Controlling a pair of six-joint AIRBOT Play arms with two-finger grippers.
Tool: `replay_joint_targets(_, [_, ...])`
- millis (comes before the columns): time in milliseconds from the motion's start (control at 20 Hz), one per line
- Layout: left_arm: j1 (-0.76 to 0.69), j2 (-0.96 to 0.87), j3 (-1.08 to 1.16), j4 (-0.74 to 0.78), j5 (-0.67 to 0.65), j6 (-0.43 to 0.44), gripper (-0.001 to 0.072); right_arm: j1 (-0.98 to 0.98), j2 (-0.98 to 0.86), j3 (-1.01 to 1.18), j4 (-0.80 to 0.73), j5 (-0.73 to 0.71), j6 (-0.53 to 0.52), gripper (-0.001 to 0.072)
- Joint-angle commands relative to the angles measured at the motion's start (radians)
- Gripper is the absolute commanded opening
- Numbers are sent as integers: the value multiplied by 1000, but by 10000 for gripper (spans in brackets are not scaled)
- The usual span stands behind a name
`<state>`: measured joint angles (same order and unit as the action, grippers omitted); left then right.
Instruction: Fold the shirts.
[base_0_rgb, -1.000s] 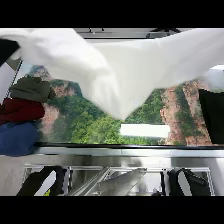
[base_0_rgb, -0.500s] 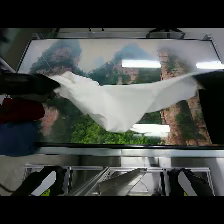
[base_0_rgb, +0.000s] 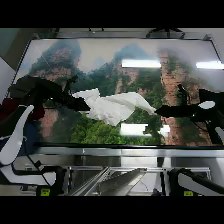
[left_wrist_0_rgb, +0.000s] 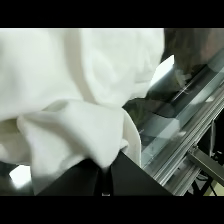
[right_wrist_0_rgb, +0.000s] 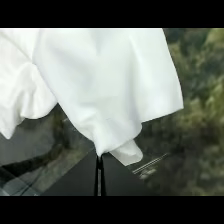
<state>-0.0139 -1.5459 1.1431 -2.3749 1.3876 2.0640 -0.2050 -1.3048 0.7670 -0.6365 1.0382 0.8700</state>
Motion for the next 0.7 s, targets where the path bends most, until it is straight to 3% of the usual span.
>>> replay_joint_targets(0, [43,-117,58,0,63,20,15,1,-56,32,8,-73,-37,20])
replay_joint_targets(50, [60,-126,90,0,92,18,19,-3,-56,56,8,-72,-37,20])
replay_joint_targets(100, [74,-128,119,0,117,13,218,-6,-56,83,8,-72,-37,20])
replay_joint_targets(150, [88,-127,148,0,142,-20,610,-8,-56,106,8,-71,-37,21])
replay_joint_targets(200, [98,-127,174,0,162,-56,706,-10,-56,127,8,-69,-37,21])
replay_joint_targets(400, [144,-127,252,2,165,-95,705,-11,-34,174,-28,-69,-36,21])
replay_joint_targets(650, [189,-127,258,50,91,-152,705,-11,49,175,-289,-69,86,20])
